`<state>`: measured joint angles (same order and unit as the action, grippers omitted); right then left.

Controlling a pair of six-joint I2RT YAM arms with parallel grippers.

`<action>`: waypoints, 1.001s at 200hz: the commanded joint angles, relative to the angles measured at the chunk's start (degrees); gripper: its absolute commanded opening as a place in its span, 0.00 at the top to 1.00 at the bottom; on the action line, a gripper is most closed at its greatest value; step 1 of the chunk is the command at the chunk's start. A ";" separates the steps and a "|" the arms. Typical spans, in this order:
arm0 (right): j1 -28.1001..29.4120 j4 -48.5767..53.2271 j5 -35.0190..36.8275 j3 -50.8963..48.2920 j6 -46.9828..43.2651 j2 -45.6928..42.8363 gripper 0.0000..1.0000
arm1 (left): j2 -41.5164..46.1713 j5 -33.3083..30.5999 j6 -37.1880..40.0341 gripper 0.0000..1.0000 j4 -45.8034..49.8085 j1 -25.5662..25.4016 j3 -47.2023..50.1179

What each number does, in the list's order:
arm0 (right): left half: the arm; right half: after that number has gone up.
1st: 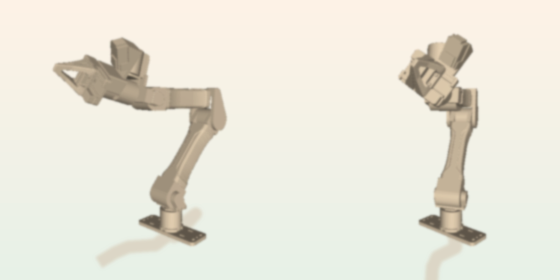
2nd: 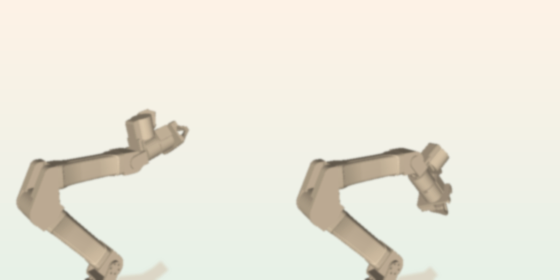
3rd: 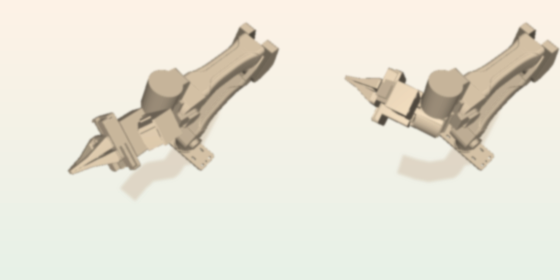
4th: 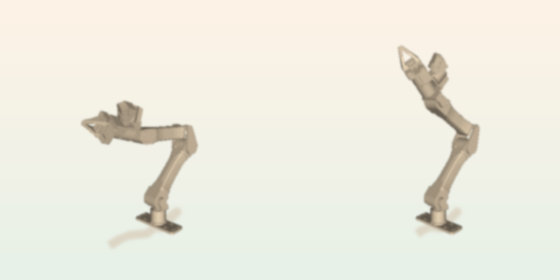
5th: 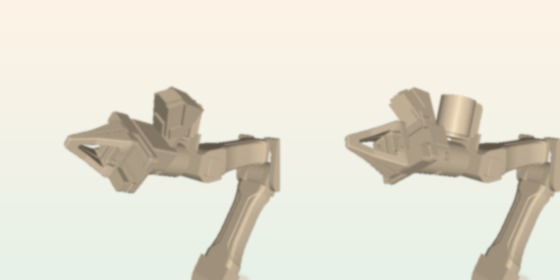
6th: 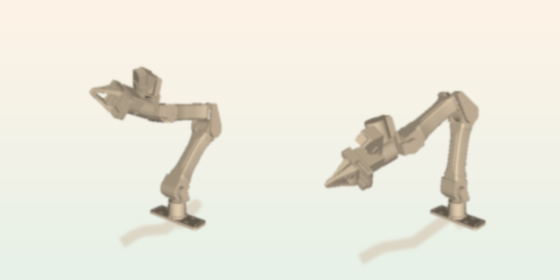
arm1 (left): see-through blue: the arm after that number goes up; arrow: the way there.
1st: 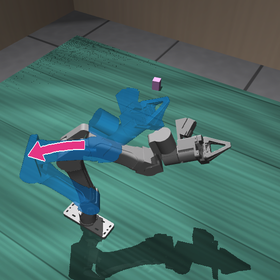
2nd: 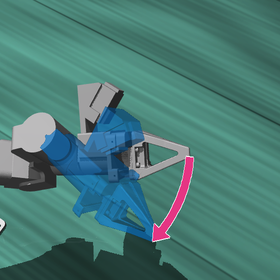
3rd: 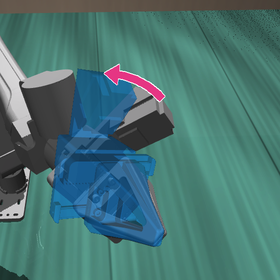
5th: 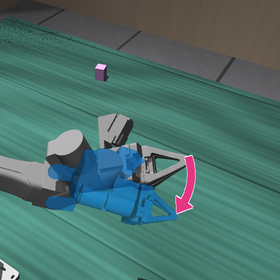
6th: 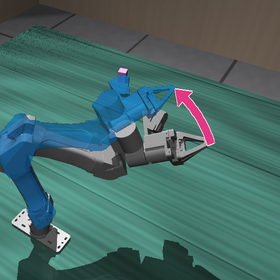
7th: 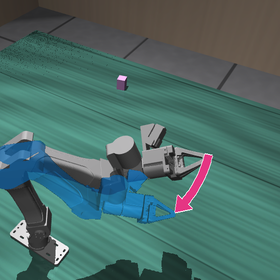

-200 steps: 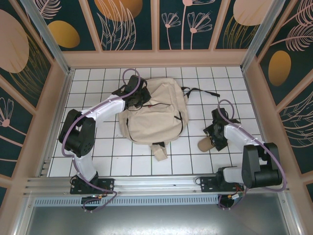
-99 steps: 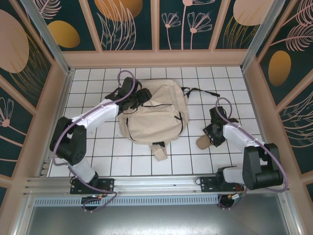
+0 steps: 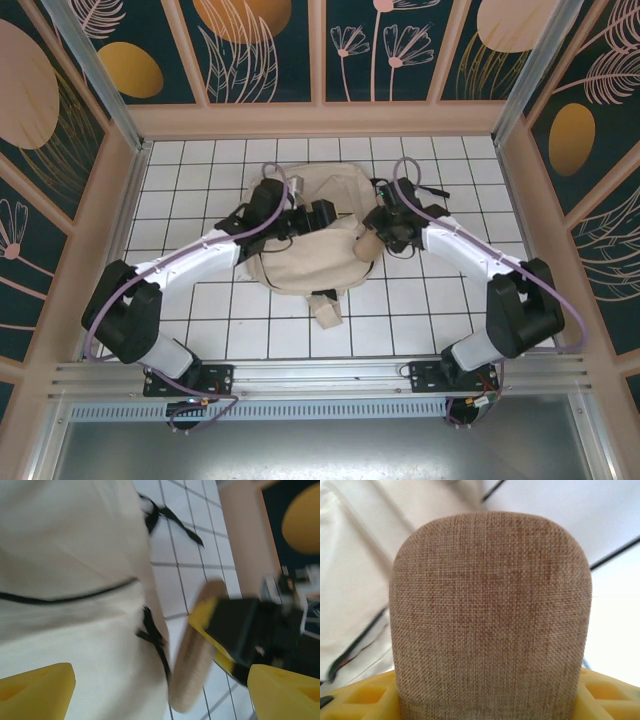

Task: Pack the student bag
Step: Pick up the glasses case from the bottom-right of the table.

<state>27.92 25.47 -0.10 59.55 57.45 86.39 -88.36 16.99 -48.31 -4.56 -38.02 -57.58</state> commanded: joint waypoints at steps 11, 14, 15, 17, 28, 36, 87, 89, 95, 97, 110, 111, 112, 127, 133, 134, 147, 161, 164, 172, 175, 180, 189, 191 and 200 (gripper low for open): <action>1.59 -2.25 -4.39 5.91 1.16 3.43 0.42 | -0.30 2.74 -1.39 0.13 -13.27 -3.88 6.24; 1.65 -2.39 -4.73 6.15 1.24 3.58 0.42 | -0.18 2.89 -1.90 0.14 -14.72 -4.04 6.94; 1.67 -2.46 -4.82 6.26 1.25 3.59 0.42 | -0.16 2.97 -2.02 0.14 -15.15 -4.06 7.21; 1.69 -2.58 -5.00 6.45 1.30 3.72 0.42 | -0.20 3.14 -2.37 0.15 -15.97 -4.07 7.66; 1.77 -3.42 -6.05 6.93 1.65 4.03 0.42 | -0.04 3.51 -3.31 0.16 -19.28 -4.49 9.42; 1.70 -3.63 -6.67 7.28 1.95 4.22 0.42 | 0.19 2.49 -3.38 0.17 -20.23 -4.78 10.16; 1.64 -5.07 -12.32 8.74 1.94 5.26 0.42 | -3.16 2.52 -1.83 0.24 -23.78 -5.07 10.43; 1.62 -5.15 -12.61 8.74 1.89 5.32 0.42 | -3.32 2.69 -1.79 0.25 -24.30 -5.05 10.40; 1.60 -5.25 -13.15 8.80 1.90 5.35 0.42 | -3.76 2.90 -1.78 0.26 -25.33 -5.13 10.34; 1.61 -5.26 -13.34 8.80 1.82 5.43 0.41 | -3.86 2.92 -1.78 0.27 -25.57 -5.13 10.24; 1.48 -5.34 -14.16 8.83 1.96 5.47 0.42 | -4.90 3.56 -2.13 0.31 -26.89 -5.11 9.60; 1.46 -5.39 -14.24 8.79 1.92 5.51 0.42 | -4.99 3.61 -2.17 0.31 -26.99 -5.08 9.55; 1.44 -5.41 -14.28 8.76 1.94 5.53 0.42 | -5.03 3.63 -2.20 0.31 -27.08 -5.11 9.53; 1.26 -5.74 -15.34 8.65 1.88 5.49 0.42 | -5.83 3.60 -3.07 0.35 -28.06 -5.10 9.16; 1.26 -5.79 -15.52 8.57 1.90 5.40 0.41 | -5.94 3.57 -3.30 0.37 -28.62 -5.00 9.14; 1.26 -5.79 -15.53 8.52 1.89 5.38 0.41 | -5.95 3.57 -3.33 0.37 -28.73 -5.02 9.15; 1.11 -6.02 -16.14 8.33 1.90 5.36 0.41 | -6.23 3.48 -4.10 0.40 -29.75 -4.99 9.07; 0.93 -6.44 -16.96 7.96 1.97 5.37 0.41 | -6.38 3.20 -4.73 0.42 -30.53 -5.02 8.91; 0.86 -6.55 -17.21 7.83 2.04 5.37 0.41 | -6.39 2.94 -4.91 0.43 -30.66 -5.08 8.94; 0.67 -6.83 -17.87 7.62 2.05 5.45 0.40 | -6.48 2.34 -5.21 0.45 -31.01 -5.08 9.06; 0.60 -7.04 -18.10 7.54 2.16 5.48 0.40 | -6.48 2.14 -5.32 0.46 -31.16 -5.03 9.18; 0.50 -7.18 -18.38 7.47 2.31 5.54 0.40 | -6.48 1.78 -5.43 0.47 -31.29 -5.03 9.23; 0.45 -7.64 -18.85 7.13 2.51 5.42 0.40 | -6.50 1.13 -5.43 0.48 -31.25 -5.07 9.11; 0.40 -7.74 -18.99 7.09 2.50 5.45 0.40 | -6.48 1.07 -5.49 0.49 -31.22 -5.05 9.12; 0.21 -8.06 -19.28 6.88 2.61 5.28 0.40 | -6.47 0.65 -5.65 0.52 -31.21 -5.05 9.17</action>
<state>28.51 20.18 -16.58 66.54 59.09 91.57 -94.26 18.63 -53.10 -31.64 -42.76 -47.09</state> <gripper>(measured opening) 0.616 0.510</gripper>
